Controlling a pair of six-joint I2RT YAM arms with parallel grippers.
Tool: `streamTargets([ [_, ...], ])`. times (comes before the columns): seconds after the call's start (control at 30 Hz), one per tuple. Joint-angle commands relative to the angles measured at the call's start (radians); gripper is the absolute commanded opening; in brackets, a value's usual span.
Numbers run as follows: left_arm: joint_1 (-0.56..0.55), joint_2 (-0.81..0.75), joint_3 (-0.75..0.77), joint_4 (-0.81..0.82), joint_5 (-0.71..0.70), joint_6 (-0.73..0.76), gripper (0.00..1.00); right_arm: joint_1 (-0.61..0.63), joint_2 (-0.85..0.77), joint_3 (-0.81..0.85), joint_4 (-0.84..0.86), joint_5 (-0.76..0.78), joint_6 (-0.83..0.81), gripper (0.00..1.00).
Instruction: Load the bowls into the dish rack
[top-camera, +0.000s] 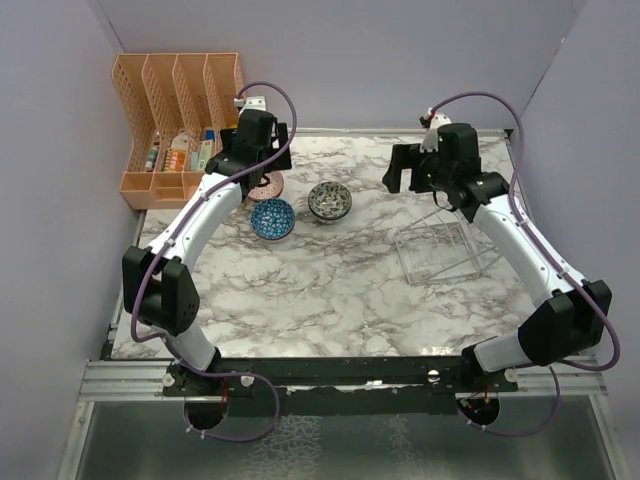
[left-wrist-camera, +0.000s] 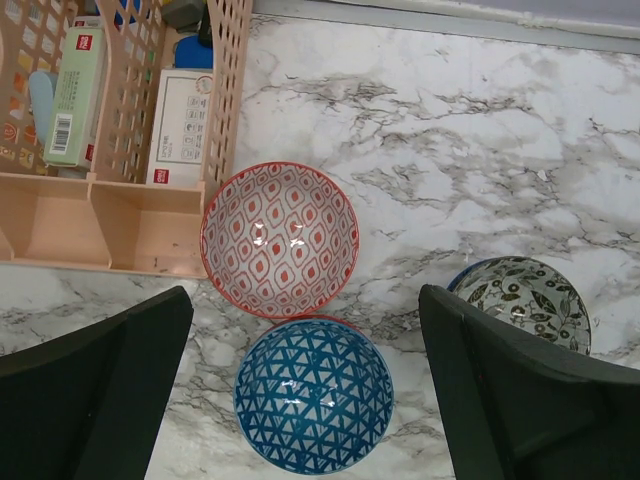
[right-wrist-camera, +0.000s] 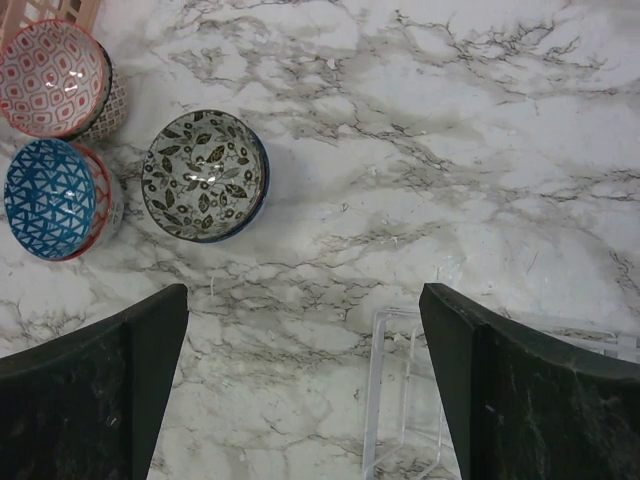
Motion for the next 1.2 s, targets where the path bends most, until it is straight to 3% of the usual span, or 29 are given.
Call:
streamTargets([
  [0.0, -0.007, -0.006, 0.019, 0.06, -0.005, 0.05, 0.99, 0.007, -0.021, 0.073, -0.048, 0.072, 0.023, 0.99],
  [0.37, -0.008, -0.111, -0.244, 0.481, 0.441, 0.189, 0.99, -0.016, 0.029, 0.26, -0.223, 0.222, 0.09, 0.99],
  [0.47, -0.035, -0.044, -0.179, 0.441, 0.499, 0.199, 0.99, -0.08, 0.023, 0.27, -0.239, 0.202, 0.126, 0.99],
  [0.67, -0.138, 0.091, -0.06, 0.322, 0.425, 0.322, 0.99, -0.159, 0.007, 0.252, -0.249, 0.163, 0.154, 0.99],
  [0.83, -0.188, 0.197, 0.035, 0.213, 0.444, 0.35, 0.78, -0.181, -0.018, 0.222, -0.255, 0.176, 0.157, 0.95],
  [1.03, -0.241, 0.299, 0.115, 0.125, 0.438, 0.294, 0.74, -0.198, -0.03, 0.188, -0.251, 0.186, 0.149, 0.92],
  [1.17, -0.256, 0.344, 0.154, 0.106, 0.465, 0.261, 0.64, -0.203, -0.027, 0.173, -0.244, 0.186, 0.146, 0.91],
])
